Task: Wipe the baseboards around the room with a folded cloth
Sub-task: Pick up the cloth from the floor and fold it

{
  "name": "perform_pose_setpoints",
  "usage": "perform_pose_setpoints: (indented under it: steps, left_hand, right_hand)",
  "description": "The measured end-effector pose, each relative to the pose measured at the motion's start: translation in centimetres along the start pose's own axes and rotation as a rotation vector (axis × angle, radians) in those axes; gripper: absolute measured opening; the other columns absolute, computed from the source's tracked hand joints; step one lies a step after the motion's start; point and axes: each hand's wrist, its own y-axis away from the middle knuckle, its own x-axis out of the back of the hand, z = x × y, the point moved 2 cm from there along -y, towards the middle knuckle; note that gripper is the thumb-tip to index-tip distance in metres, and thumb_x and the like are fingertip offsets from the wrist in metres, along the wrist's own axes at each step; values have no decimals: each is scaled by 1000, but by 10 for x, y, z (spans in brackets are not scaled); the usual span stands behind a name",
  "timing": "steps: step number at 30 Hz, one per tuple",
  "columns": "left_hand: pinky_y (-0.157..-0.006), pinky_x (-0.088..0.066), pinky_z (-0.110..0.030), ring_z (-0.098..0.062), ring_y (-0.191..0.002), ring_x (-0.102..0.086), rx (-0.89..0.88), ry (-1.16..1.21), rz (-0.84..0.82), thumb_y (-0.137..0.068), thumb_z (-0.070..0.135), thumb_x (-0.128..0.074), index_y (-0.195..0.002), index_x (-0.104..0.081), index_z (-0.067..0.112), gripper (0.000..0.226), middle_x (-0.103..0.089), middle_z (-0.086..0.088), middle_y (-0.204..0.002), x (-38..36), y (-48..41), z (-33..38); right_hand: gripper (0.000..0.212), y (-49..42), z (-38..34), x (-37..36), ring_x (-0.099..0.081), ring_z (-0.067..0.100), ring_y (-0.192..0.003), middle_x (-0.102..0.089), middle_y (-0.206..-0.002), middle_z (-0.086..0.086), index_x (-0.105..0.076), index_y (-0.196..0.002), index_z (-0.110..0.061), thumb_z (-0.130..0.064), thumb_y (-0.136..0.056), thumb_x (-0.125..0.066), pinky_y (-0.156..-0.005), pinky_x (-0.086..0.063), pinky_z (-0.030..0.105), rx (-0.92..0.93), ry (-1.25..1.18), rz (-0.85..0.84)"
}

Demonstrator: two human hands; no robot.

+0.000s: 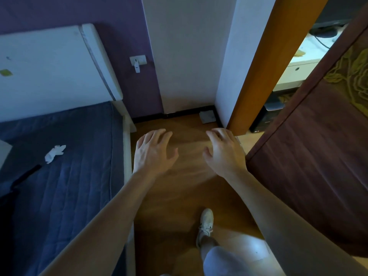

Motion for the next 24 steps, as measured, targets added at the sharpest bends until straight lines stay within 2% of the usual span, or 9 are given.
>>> perform_pose_setpoints:
  steps: [5, 13, 24]
  left_hand:
    - [-110, -36, -48, -23, -136, -43, 4, -19, -62, -92, 56, -50, -144, -49, 25, 60, -48, -2, -147, -22, -96, 11]
    - [-113, -33, -47, -21, -137, -41, 43, -12, -66, -93, 55, -51, -144, -48, 26, 60, -47, 0, -148, -49, -208, 33]
    - [-115, -31, -43, -18, -141, -37, 51, 4, -123, -95, 53, -46, -147, -46, 26, 58, -44, 3, -151, -82, -319, 8]
  right_hand:
    - [46, -83, 46, -12, -50, 21, -122, -56, -128, 6, -57, -130, -13, -32, -88, -62, -99, -48, 37, -2, -44, 8]
    - [43, -187, 113, -36, -57, 24, -115, -62, -122, 9, -63, -124, -9, -30, -87, -59, -93, -49, 34, 15, -38, 58]
    - [43, -293, 141, -86, -54, 20, -116, -59, -122, 4, -60, -125, -14, -33, -87, -60, -93, -46, 28, 3, 4, -22]
